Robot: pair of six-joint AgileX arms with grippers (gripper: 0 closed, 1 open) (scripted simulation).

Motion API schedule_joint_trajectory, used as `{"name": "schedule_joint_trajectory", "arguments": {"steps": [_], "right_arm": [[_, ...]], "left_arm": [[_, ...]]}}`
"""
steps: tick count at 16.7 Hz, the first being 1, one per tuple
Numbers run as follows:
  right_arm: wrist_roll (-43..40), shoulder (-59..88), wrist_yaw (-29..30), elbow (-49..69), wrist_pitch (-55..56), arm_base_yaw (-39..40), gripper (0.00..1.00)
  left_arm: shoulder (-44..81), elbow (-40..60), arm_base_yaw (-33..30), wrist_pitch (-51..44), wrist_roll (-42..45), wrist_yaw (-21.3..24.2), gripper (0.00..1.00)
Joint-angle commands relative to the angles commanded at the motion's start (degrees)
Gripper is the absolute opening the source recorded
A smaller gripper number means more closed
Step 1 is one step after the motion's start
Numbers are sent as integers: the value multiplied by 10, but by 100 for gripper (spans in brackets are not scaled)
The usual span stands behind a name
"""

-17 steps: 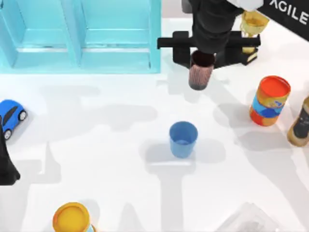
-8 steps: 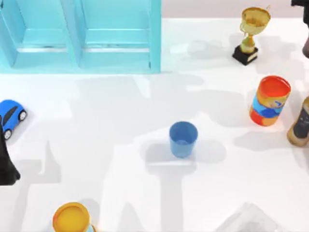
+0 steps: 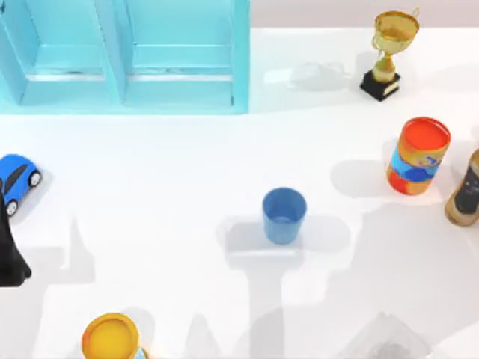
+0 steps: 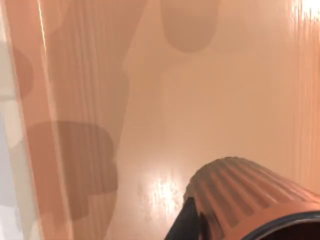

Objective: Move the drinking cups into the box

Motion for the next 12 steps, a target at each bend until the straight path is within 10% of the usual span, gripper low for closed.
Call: {"name": "schedule_joint_trajectory", "arguments": {"steps": [12], "right_arm": [[-129,-94,-6,-115,-19,-86,0]], "left_arm": [[0,0,0,0,0,0,100]]}}
